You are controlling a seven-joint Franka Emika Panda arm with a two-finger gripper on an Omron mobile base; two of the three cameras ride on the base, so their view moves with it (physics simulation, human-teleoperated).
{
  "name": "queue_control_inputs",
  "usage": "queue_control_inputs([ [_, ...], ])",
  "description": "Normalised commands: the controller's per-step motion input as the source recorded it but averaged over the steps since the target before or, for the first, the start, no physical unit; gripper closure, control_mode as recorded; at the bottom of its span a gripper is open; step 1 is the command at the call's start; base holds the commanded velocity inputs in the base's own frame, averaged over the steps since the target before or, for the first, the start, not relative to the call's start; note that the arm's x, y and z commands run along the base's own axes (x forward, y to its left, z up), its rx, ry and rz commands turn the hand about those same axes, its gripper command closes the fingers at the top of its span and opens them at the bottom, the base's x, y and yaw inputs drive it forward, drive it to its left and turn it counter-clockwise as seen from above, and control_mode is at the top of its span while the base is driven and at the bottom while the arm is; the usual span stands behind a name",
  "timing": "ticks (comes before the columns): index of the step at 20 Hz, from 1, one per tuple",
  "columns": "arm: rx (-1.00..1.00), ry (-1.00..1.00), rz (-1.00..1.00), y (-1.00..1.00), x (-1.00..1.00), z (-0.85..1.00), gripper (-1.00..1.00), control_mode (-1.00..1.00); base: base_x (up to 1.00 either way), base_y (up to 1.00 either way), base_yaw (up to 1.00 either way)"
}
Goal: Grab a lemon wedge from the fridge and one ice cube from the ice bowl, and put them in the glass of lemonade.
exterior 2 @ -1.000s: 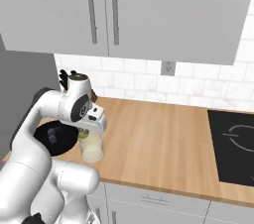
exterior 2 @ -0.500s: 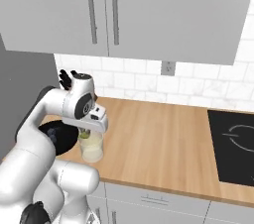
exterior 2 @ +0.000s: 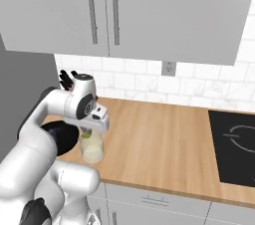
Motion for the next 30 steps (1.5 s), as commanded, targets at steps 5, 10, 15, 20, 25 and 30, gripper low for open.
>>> queue_control_inputs([
  [5, 0.0, 0.0, 0.0, -0.04, 0.22, -0.01, 1.0, -1.0, 0.0, 0.0, 0.0],
  [10, 0.0, 0.0, 0.0, -0.03, 0.0, -0.04, 1.0, -1.0, 0.0, 0.0, 0.0],
  [15, 0.0, -0.01, 0.0, 0.0, 0.0, -0.13, 1.0, -1.0, 0.0, 0.0, 0.0],
  [20, 0.0, -0.01, 0.0, 0.0, 0.0, -0.03, 1.0, -1.0, 0.0, 0.0, 0.0],
  [25, 0.0, 0.0, 0.0, 0.0, 0.0, 0.0, -1.0, -1.0, 0.0, 0.0, 0.0],
  [30, 0.0, 0.0, 0.0, 0.0, 0.0, 0.0, -1.0, -1.0, 0.0, 0.0, 0.0],
])
